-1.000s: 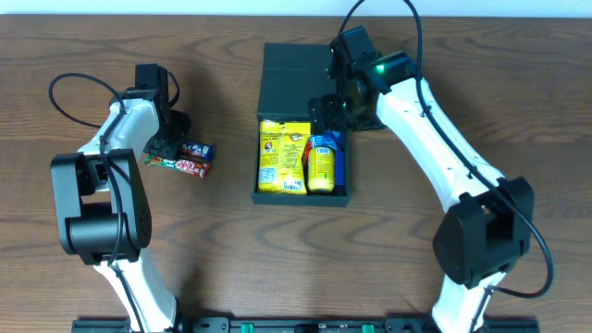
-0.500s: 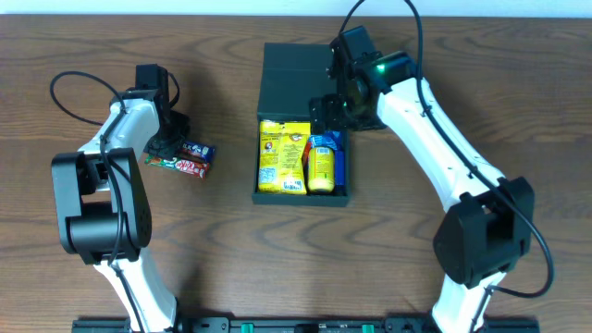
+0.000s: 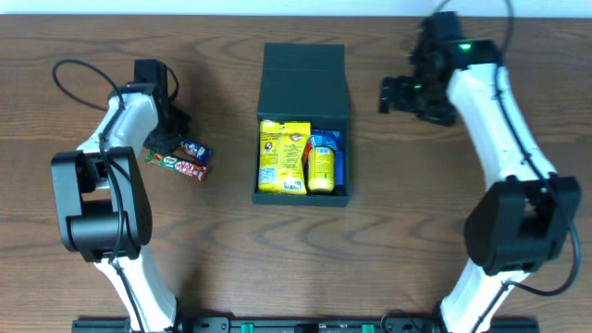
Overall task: Pack container
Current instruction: 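Carry the Dairy Milk bar into the box's right side with the left gripper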
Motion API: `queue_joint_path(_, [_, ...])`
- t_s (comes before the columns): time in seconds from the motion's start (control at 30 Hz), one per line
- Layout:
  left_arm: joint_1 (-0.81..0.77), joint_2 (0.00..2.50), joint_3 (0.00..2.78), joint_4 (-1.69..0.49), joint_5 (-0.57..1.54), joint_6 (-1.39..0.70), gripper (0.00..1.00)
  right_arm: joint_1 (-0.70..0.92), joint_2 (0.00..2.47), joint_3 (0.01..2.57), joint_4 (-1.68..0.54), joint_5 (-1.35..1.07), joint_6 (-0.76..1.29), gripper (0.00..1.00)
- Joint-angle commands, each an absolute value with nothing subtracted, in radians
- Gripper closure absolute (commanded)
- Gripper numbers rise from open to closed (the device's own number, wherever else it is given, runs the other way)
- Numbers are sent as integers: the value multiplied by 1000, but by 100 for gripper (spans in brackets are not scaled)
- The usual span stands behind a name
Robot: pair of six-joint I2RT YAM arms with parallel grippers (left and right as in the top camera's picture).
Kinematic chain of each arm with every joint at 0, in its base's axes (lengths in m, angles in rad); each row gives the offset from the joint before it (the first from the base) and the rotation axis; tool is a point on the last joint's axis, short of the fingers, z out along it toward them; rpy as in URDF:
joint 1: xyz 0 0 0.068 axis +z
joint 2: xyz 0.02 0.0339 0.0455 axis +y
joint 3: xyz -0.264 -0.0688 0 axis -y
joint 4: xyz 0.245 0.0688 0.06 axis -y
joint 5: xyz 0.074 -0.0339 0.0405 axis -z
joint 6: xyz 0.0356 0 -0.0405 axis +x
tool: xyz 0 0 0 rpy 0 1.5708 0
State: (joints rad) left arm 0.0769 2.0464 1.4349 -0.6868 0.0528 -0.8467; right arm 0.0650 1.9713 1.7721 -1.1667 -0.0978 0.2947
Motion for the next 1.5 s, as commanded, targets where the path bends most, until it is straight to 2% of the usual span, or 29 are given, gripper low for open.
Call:
queue_joint_path(0.0, [74, 2051, 1568, -726, 51, -727, 86, -21, 1967, 1795, -1183, -95, 278, 1])
queue_joint_path(0.13, [34, 2051, 1743, -818, 4, -616, 89, -128, 1967, 1795, -1206, -110, 271, 1])
queue_joint_path(0.3, [-90, 2051, 1876, -906, -60, -500, 90, -224, 1967, 1795, -1229, -110, 271, 1])
queue_joint_path(0.53, [-351, 2051, 1903, -946, -64, -421, 91, -303, 1967, 1795, -1242, -110, 272, 1])
queue_joint_path(0.77, [-585, 2051, 1903, -1018, -63, -403, 90, -315, 1967, 1795, -1234, -110, 272, 1])
queue_joint_path(1.17, [-741, 2054, 1885, -1036, -55, -363, 85, -315, 1967, 1795, -1216, -110, 272, 1])
queue_joint_path(1.47, [-779, 2118, 1885, -1023, -52, -525, 85, -315, 1967, 1795, -1216, -125, 272, 1])
